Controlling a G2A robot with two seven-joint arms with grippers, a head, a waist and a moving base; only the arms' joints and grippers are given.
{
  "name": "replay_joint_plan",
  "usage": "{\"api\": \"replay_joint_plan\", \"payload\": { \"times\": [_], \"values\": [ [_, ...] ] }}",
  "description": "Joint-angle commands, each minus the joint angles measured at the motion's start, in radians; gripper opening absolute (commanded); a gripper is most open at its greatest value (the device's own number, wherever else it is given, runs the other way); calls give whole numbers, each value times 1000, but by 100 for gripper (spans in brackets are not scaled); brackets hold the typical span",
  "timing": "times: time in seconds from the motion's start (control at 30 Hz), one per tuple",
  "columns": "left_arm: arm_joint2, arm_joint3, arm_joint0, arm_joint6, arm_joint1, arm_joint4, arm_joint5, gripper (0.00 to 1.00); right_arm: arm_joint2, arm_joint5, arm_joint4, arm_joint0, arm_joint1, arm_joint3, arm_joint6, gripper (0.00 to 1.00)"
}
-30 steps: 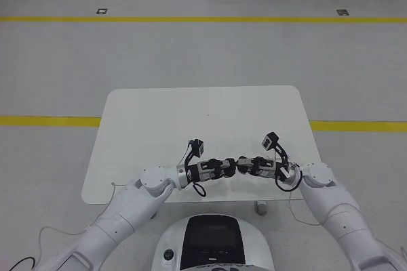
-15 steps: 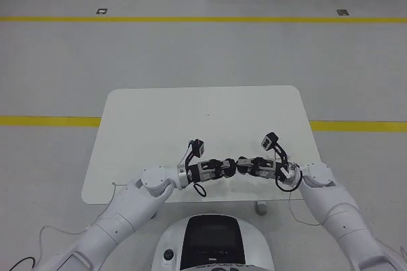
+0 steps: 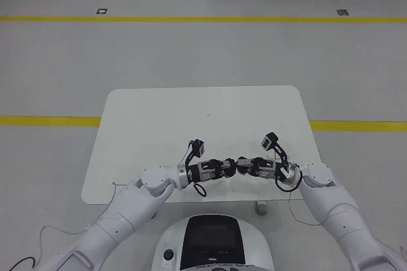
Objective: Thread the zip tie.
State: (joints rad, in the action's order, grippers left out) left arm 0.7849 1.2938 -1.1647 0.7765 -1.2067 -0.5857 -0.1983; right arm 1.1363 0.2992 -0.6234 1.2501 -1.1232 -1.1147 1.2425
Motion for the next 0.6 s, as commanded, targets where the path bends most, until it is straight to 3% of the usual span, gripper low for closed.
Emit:
{"api": "replay_joint_plan", "payload": {
  "times": [0.0, 0.57],
  "values": [
    [0, -1, 0, 1, 0, 0, 1, 7, 0, -1, 0, 0, 0, 0, 0, 0],
    [-3, -8, 7, -1, -2, 3, 6, 0, 0, -3, -2, -5, 0, 5, 3, 0]
  ]
}}
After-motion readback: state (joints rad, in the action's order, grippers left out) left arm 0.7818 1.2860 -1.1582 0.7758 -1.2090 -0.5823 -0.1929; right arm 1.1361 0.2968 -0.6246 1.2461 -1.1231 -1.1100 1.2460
